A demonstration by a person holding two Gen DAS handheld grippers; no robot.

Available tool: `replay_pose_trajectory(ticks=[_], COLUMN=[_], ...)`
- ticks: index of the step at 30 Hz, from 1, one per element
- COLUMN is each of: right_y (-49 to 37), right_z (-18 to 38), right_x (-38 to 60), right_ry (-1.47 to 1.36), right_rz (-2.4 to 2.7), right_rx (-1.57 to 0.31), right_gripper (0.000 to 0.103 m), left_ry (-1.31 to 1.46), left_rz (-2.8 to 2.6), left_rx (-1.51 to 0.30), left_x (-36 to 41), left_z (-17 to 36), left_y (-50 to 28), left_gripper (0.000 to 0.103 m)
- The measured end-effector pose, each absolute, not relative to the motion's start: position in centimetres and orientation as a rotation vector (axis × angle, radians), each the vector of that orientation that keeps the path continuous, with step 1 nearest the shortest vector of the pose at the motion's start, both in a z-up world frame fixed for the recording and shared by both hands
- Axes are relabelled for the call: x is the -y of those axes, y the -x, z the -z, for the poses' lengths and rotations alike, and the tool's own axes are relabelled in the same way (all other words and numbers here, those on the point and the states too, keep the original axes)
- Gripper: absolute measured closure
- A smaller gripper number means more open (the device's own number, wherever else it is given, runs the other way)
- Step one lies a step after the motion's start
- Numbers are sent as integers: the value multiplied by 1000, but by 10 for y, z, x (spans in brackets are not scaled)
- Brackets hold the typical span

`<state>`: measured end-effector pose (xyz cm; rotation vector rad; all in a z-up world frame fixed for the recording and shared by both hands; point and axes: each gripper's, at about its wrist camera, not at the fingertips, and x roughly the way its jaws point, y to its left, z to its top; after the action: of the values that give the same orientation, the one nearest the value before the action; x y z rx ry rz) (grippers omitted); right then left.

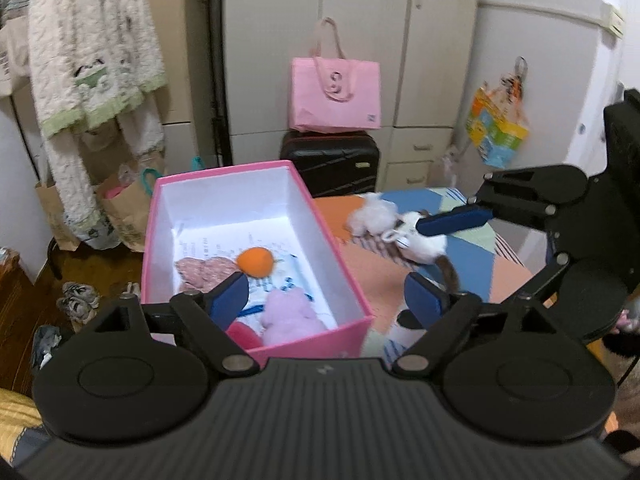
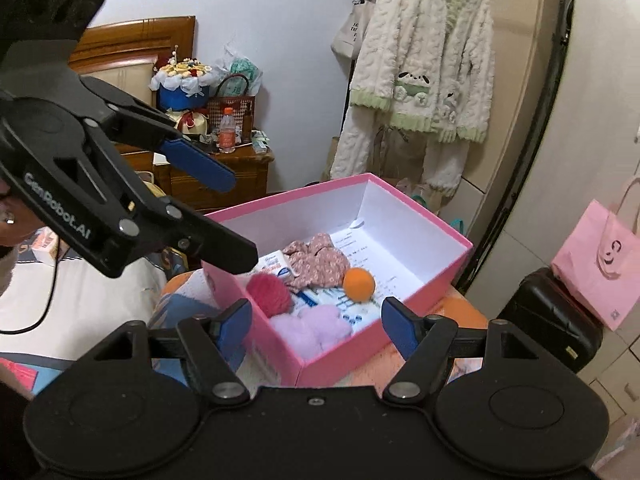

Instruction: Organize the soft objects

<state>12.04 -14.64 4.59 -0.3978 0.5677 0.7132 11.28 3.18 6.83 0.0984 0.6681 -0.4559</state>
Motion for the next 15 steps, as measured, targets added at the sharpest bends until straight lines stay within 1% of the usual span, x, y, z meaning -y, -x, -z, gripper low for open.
replay_pose_trajectory(ticks=[2,4,6,8,15], right_y=[-111,-102,-96,-93,-86], right_z=[-47,-47,-47,-46,-35], right_x=[156,165,175,186,223], right_ry=[393,392,378,338,252], right_rz=[-696,-673,-648,-615,-497], right_rx=[-561,-554,-545,-549,-553], right_gripper=[25,17,14,13,10], left_ry=[-110,-102,-98,-93,-53], left_rz=[479,501,525,548,540], left_rx=[-666,-658,-665,-676,-695], left_x=[-24,-18,-11,-3,29], left_z=[-69,-70,-68,-66,-54], left_y=[-109,-106,-106,-107,-124], left_gripper=[17,17,15,12,12])
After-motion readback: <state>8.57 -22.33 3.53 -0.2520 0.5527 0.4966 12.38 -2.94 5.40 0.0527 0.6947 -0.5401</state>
